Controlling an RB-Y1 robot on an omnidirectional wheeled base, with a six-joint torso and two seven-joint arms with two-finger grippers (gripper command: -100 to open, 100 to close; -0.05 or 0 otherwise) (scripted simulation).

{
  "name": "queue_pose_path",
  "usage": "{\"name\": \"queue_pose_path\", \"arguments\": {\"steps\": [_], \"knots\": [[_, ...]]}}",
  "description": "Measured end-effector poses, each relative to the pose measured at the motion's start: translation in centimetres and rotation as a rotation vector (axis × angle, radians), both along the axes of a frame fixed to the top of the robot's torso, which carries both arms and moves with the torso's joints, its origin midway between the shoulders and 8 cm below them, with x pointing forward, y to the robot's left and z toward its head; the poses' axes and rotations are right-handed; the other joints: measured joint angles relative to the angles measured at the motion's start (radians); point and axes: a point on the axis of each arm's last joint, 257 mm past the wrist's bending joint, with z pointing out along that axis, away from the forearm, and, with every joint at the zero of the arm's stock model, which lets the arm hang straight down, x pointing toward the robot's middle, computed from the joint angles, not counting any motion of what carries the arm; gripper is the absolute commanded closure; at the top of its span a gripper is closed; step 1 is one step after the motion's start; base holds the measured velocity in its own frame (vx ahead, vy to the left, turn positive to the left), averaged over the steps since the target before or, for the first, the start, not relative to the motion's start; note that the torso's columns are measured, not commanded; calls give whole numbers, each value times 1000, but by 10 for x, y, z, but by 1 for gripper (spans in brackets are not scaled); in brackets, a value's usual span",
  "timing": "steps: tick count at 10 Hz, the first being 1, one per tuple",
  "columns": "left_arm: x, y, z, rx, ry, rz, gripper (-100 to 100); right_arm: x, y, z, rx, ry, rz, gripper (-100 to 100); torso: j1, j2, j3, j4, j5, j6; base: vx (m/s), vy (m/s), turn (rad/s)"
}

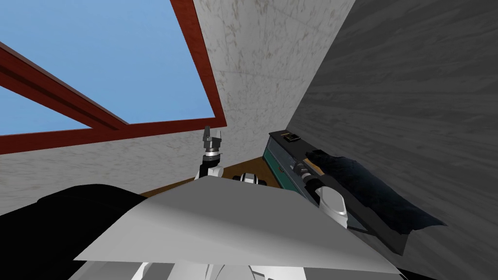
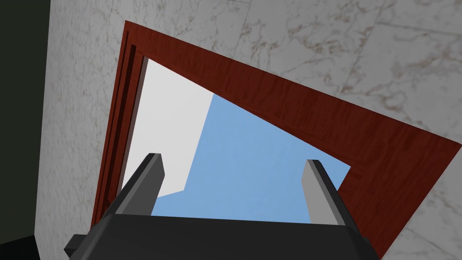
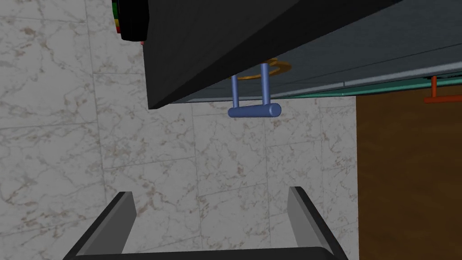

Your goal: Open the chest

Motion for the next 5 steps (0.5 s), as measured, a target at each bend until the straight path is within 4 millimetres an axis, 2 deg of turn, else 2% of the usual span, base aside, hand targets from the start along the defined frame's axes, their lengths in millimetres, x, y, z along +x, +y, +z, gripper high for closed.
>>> {"name": "queue_pose_path", "arguments": {"steps": [5], "knots": [[0, 0, 0, 0, 0, 0, 0, -12, -26, -26, -132, 78, -14, -100, 0, 0, 0, 0, 0, 0, 17, -4, 34]]}}
